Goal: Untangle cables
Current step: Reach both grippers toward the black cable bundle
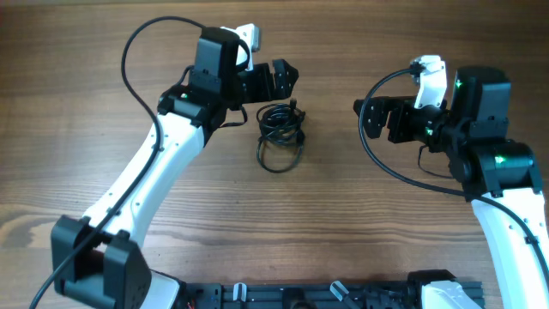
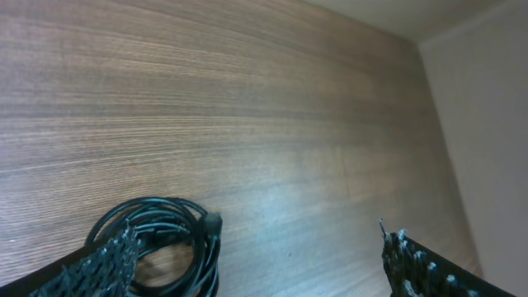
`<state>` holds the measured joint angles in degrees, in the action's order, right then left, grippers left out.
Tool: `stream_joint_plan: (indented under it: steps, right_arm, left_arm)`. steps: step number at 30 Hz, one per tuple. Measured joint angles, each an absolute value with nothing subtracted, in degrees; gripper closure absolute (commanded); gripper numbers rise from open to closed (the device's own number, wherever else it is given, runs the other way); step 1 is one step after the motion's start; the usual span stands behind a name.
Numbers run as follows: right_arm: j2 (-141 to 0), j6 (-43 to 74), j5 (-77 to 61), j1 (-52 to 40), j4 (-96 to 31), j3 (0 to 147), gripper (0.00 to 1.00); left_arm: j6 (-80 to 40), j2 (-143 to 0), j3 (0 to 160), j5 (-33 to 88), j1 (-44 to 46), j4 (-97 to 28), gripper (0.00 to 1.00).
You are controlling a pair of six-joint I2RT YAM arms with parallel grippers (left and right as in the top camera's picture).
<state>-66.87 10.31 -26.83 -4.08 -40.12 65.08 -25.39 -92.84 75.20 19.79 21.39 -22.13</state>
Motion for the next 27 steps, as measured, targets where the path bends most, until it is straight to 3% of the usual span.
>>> stream_joint_plan:
  steps: [12, 18, 22, 23, 24, 25, 27]
  right_arm:
    - [-66.87, 10.39, -26.98, -4.08, -40.29, 65.08, 0.00]
    - [-66.87, 10.44, -26.98, -4.08, -40.75, 65.08, 0.00]
    - [-67.00, 10.44, -26.96, -4.08, -40.80, 65.08, 0.00]
    - [-67.16, 10.44, -26.96, -4.08, -40.86, 65.08, 0.00]
    - [-67.57, 10.44, -26.96, -4.08, -41.01, 65.08, 0.00]
    - [-68.07, 10.44, -26.96, -4.08, -41.12, 65.08, 0.00]
    - [-68.97, 10.46, -26.96, -4.08, -41.17, 65.08, 0.00]
  left_arm:
    - [-43.81, -99.90, 75.20, 17.85, 21.39, -18.13, 0.05]
    - [-47.94, -101.10, 75.20, 17.45, 21.47, -17.74, 0.12]
    - [-49.95, -101.86, 75.20, 17.26, 22.48, -17.72, 0.22]
    - [-50.76, -102.80, 75.24, 17.23, 23.40, -17.87, 0.28]
    - [-51.16, -103.42, 75.29, 17.23, 23.77, -18.48, 0.44]
    - [-50.94, -104.40, 75.29, 17.15, 24.25, -20.32, 0.52]
    - [-45.52, -105.19, 75.29, 16.91, 24.32, -21.04, 0.54]
